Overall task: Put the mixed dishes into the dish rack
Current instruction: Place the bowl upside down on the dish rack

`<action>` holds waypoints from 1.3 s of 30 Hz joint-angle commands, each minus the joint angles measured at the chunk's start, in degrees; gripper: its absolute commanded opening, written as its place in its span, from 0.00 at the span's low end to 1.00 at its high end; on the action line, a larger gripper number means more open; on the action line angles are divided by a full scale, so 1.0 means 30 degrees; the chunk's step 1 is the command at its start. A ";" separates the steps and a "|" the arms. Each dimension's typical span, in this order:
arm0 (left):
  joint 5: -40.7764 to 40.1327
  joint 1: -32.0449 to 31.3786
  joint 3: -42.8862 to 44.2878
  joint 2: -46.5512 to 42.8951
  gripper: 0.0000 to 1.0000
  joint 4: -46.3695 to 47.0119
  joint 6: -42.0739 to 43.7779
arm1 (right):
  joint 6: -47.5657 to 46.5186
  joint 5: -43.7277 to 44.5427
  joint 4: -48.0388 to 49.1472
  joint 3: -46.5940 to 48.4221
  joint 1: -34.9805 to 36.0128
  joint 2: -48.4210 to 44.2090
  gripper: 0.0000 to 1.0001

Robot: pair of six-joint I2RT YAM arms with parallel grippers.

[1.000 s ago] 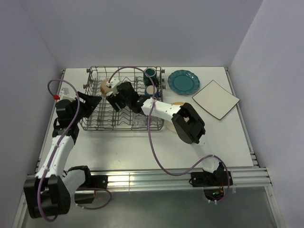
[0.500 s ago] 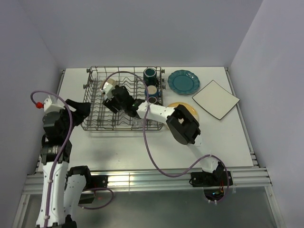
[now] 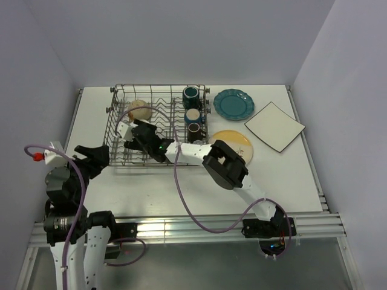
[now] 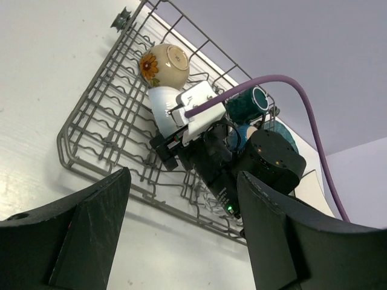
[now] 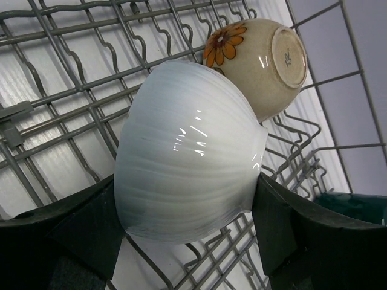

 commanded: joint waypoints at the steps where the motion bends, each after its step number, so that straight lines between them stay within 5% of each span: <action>1: -0.0454 0.0064 0.0618 -0.0922 0.78 -0.1320 0.0049 | -0.2213 0.1073 0.2860 0.0107 0.0705 0.0153 0.56; 17: -0.0571 0.0064 0.0910 -0.3238 0.78 -0.3079 -0.0684 | -0.4998 0.1545 0.3359 0.0488 0.1673 0.1297 0.74; 27: -0.0571 0.0064 0.1057 -0.3590 0.79 -0.3343 -0.0889 | -0.4883 0.0901 0.2774 0.0254 0.1820 0.1035 1.00; 39: -0.0571 0.0064 0.1321 -0.3561 0.79 -0.3401 -0.0831 | -0.2482 -0.2055 -0.0477 0.0839 0.1791 -0.0459 1.00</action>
